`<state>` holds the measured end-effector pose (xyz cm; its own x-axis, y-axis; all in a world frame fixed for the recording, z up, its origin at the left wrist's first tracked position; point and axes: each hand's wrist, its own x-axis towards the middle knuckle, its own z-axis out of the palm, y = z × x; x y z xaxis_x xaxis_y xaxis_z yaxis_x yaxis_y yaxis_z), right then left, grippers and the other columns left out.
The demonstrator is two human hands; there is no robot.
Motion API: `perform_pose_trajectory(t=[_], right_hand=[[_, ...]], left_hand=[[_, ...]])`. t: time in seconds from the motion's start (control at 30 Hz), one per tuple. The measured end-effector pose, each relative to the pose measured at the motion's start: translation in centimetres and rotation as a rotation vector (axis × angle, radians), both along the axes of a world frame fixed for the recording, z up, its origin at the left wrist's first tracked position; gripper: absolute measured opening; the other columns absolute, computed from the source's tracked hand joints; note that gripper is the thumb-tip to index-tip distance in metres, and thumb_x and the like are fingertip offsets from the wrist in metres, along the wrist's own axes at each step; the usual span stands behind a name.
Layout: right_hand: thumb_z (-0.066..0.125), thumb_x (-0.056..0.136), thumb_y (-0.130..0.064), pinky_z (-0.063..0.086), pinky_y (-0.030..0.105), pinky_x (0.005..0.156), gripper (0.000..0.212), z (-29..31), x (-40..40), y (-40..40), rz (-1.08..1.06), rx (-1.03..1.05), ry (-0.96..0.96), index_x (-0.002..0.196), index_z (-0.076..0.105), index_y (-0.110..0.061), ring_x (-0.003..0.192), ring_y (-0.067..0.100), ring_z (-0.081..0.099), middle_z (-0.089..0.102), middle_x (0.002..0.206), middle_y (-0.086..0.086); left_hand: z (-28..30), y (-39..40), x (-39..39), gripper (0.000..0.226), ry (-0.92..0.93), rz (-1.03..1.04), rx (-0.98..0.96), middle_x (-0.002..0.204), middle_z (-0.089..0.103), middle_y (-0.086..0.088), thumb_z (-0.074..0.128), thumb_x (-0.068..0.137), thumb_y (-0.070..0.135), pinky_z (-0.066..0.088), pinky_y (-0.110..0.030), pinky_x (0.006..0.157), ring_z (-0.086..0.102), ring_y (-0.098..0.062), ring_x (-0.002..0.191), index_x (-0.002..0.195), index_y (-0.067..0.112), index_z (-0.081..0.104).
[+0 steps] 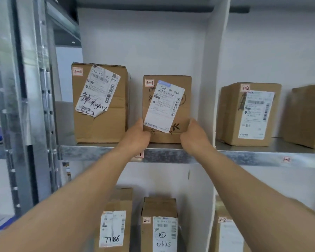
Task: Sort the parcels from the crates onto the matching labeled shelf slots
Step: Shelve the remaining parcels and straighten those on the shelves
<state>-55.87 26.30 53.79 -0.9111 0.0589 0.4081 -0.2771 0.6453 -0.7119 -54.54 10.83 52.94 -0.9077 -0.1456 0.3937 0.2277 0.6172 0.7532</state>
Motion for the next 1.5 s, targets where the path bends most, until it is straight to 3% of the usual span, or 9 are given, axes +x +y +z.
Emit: perform_pose_trajectory(t=[0.17, 0.43, 0.57, 0.7, 0.9, 1.07, 1.2, 1.33, 1.5], right_hand=[[0.035, 0.088, 0.0, 0.046, 0.043, 0.089, 0.035, -0.2, -0.2, 0.8, 0.013, 0.022, 0.012, 0.122, 0.04, -0.008, 0.102, 0.031, 0.052, 0.053, 0.118, 0.013], [0.037, 0.089, 0.001, 0.042, 0.034, 0.079, 0.039, -0.1, 0.1, 0.9, 0.028, 0.036, 0.003, 0.126, 0.039, -0.007, 0.098, 0.027, 0.05, 0.052, 0.121, 0.014], [0.043, 0.087, -0.002, 0.039, 0.031, 0.077, 0.039, -0.1, 1.3, 1.2, 0.021, 0.118, 0.104, 0.126, 0.041, -0.007, 0.103, 0.028, 0.051, 0.051, 0.122, 0.013], [0.049, 0.089, -0.011, 0.043, 0.034, 0.079, 0.038, -0.3, 3.1, 2.9, -0.089, 0.337, 0.331, 0.127, 0.046, -0.009, 0.111, 0.028, 0.049, 0.047, 0.123, 0.011], [0.051, 0.091, -0.021, 0.04, 0.033, 0.074, 0.034, -0.1, 3.6, 9.2, -0.24, 0.466, 0.486, 0.125, 0.051, -0.015, 0.111, 0.026, 0.049, 0.049, 0.125, 0.007], [0.055, 0.091, -0.029, 0.043, 0.037, 0.079, 0.044, 0.0, 3.1, 16.0, -0.322, 0.455, 0.479, 0.131, 0.045, -0.014, 0.115, 0.027, 0.046, 0.046, 0.127, 0.007], [0.063, 0.088, -0.029, 0.044, 0.034, 0.081, 0.057, 0.2, 1.8, 21.0, -0.325, 0.363, 0.432, 0.135, 0.038, -0.01, 0.117, 0.027, 0.044, 0.042, 0.128, 0.011], [0.061, 0.09, -0.031, 0.041, 0.035, 0.097, 0.072, 0.3, 0.2, 24.0, -0.24, 0.226, 0.203, 0.146, 0.022, -0.009, 0.127, 0.027, 0.042, 0.033, 0.143, 0.012], [0.063, 0.09, -0.023, 0.043, 0.033, 0.089, 0.06, 0.3, -2.5, 25.6, -0.069, 0.146, 0.058, 0.14, 0.034, -0.007, 0.116, 0.026, 0.051, 0.048, 0.135, 0.012]], left_hand=[[-0.1, 0.5, 0.2, 0.052, 0.055, -0.051, 0.017, 0.113, 0.064, 0.003, 0.036, 0.086, 0.0, 0.038, -0.026, 0.059, 0.054, -0.009, 0.074, 0.129, 0.027, 0.046], [0.1, 0.9, 0.8, 0.053, 0.033, -0.041, -0.019, 0.126, 0.058, 0.005, 0.035, 0.091, 0.003, 0.039, -0.021, 0.058, 0.053, -0.006, 0.076, 0.14, 0.025, 0.033], [-0.2, 1.2, 1.5, 0.052, 0.219, -0.046, 0.021, 0.13, 0.05, 0.011, 0.044, 0.092, 0.004, 0.037, -0.023, 0.083, 0.049, -0.008, 0.104, 0.139, 0.023, 0.034], [-0.6, 2.8, 2.1, 0.055, 0.475, 0.054, -0.193, 0.135, 0.046, 0.006, 0.056, 0.089, 0.017, 0.033, -0.027, 0.097, 0.037, -0.013, 0.127, 0.141, 0.022, 0.038], [-0.6, 8.9, 3.1, 0.054, 0.593, 0.018, -0.391, 0.143, 0.042, -0.002, 0.06, 0.09, 0.027, 0.032, -0.031, 0.102, 0.035, -0.019, 0.13, 0.141, 0.021, 0.041], [-0.2, 15.4, 2.3, 0.061, 0.568, -0.089, -0.409, 0.146, 0.037, 0.002, 0.057, 0.093, 0.029, 0.023, -0.012, 0.092, 0.036, -0.013, 0.13, 0.147, 0.023, 0.028], [0.2, 20.0, 1.1, 0.075, 0.501, -0.095, -0.417, 0.152, 0.026, 0.0, 0.057, 0.093, 0.03, 0.032, -0.03, 0.104, 0.029, -0.015, 0.136, 0.151, 0.023, 0.011], [0.2, 22.3, -1.2, 0.086, 0.371, -0.034, -0.4, 0.153, 0.024, -0.002, 0.061, 0.09, 0.031, 0.037, -0.038, 0.104, 0.034, -0.02, 0.135, 0.152, 0.025, 0.002], [-0.2, 23.4, -3.9, 0.086, 0.229, 0.003, -0.319, 0.145, 0.041, -0.003, 0.069, 0.084, 0.027, 0.046, -0.044, 0.1, 0.047, -0.024, 0.126, 0.146, 0.031, 0.01]])
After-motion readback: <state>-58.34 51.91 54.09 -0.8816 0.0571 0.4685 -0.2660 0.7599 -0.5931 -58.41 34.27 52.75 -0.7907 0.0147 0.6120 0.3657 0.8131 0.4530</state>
